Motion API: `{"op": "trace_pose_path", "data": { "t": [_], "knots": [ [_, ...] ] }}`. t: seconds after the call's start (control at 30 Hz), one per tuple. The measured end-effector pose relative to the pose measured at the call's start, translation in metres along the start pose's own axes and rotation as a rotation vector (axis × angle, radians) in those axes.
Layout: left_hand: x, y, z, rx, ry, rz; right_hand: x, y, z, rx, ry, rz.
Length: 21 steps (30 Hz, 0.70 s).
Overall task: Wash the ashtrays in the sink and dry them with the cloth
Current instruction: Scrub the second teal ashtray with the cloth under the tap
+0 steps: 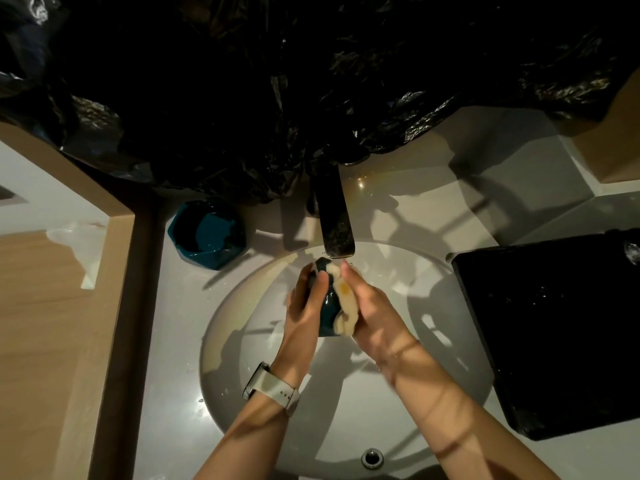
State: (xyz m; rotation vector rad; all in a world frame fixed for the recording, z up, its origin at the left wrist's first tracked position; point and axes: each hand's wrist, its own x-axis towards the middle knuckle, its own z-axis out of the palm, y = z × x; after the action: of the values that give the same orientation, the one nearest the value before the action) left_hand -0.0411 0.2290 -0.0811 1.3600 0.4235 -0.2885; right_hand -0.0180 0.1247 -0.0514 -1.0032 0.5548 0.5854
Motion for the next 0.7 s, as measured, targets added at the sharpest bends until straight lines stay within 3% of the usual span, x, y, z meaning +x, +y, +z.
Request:
{"op": "trace_pose_path", "data": {
  "t": [0.07,0.13,0.2,0.27,0.37,0.53,0.6,0.7],
  "knots": [
    [0.000,0.001,-0.003,-0.021,0.005,-0.010,0.002,-0.004,0.000,0.020,-0.017,0.022],
    [0.002,0.008,-0.005,-0.163,-0.122,-0.063,0.000,0.002,-0.001,-0.073,-0.025,-0.076],
    [0.008,0.016,-0.009,-0.374,-0.147,-0.252,-0.007,0.011,0.000,-0.186,-0.027,-0.183],
    [0.013,0.018,-0.013,-0.428,-0.159,-0.373,-0.015,0.020,0.000,-0.285,-0.035,-0.254],
    [0.011,0.011,-0.011,-0.275,-0.147,-0.341,-0.020,0.026,0.002,-0.302,-0.012,-0.282],
    [0.006,0.005,-0.006,0.060,-0.106,-0.003,-0.011,0.006,0.000,-0.029,0.022,-0.027],
    [0.009,0.011,-0.006,-0.052,-0.058,-0.084,-0.008,0.001,-0.003,-0.071,-0.005,-0.068],
    [0.021,0.015,-0.006,-0.279,-0.006,-0.375,-0.008,0.005,-0.003,-0.242,-0.023,-0.210]
  ]
}}
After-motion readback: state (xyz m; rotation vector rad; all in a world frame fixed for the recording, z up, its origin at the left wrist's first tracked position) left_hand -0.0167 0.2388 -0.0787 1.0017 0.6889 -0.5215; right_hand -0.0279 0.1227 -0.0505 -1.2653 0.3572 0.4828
